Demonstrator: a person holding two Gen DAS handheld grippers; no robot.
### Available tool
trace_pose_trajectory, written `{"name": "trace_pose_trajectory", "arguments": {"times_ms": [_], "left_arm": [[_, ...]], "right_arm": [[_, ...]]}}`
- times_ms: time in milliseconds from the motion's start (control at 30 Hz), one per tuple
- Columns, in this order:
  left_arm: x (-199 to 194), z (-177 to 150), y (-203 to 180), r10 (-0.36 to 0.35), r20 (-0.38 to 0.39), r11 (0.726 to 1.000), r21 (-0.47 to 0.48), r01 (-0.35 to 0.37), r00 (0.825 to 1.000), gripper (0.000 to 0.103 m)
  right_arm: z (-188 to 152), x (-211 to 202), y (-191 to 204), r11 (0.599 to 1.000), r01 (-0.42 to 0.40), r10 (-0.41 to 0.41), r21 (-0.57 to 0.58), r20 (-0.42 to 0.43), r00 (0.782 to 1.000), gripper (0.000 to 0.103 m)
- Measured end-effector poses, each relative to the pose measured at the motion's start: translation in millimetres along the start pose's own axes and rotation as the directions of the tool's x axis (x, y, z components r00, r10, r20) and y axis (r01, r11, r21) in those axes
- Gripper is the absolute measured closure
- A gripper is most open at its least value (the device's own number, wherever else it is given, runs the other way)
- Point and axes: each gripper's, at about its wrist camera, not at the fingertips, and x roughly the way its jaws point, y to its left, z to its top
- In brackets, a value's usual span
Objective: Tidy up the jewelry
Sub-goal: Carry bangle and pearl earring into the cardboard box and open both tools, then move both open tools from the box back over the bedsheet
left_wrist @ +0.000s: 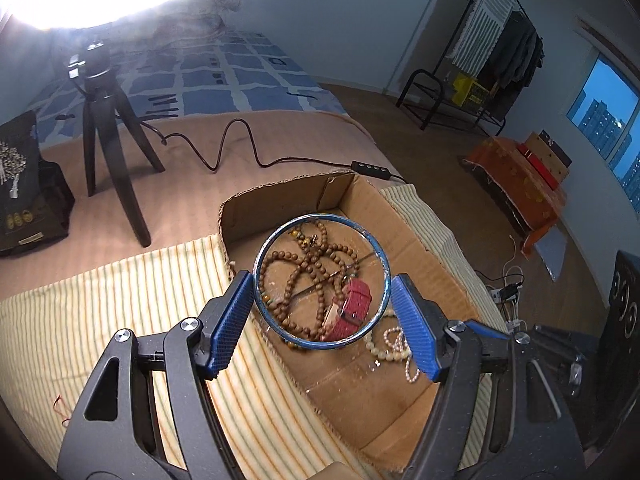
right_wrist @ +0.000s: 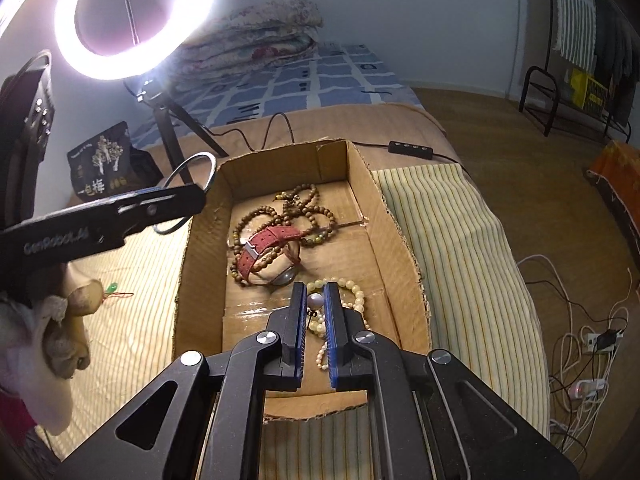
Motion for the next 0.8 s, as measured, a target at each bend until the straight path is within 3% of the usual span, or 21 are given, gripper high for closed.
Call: {"name": "trace_pose_trajectory", "arguments": {"times_ms": [467,500,567,600,633,800], "left_arm": [[10,12,-7,-0.004,-0.005,1.0,0.009,0.004,1.0,0.027],[10,12,-7,-0.004,-0.01,1.0,0.008,0.004,1.0,0.025],[11,13,-8,0.014,-0.014,1.0,0.011,-0.014,1.0,0.023],[10,13,-8,0.016,-0.013,1.0,0.013,-0.015,1.0,0.023],[10,13,-8,0.016,-0.013,1.0,0.012,-0.016,1.0,0.023],[7,13,-7,0.02,-0.009,1.0,0.001,-0.02,1.0,0.023]], "right_arm": [[0,7,3,1.0,-0.006,0.006,-0.007,-0.007,1.0,0.096],[0,8,5,1.0,-0.004,0.004,-0.016,-0.008,1.0,0.093],[0,8,8,0.999,0.0,0.0,-0.032,-0.008,1.0,0.063],[-1,6,10,0.999,0.001,-0.001,-0.039,0.0,1.0,0.042],[-1,4,12,0.999,0.005,-0.004,-0.046,0.013,1.0,0.038],[-1,5,19,0.998,0.012,-0.011,-0.068,0.006,1.0,0.037]]}}
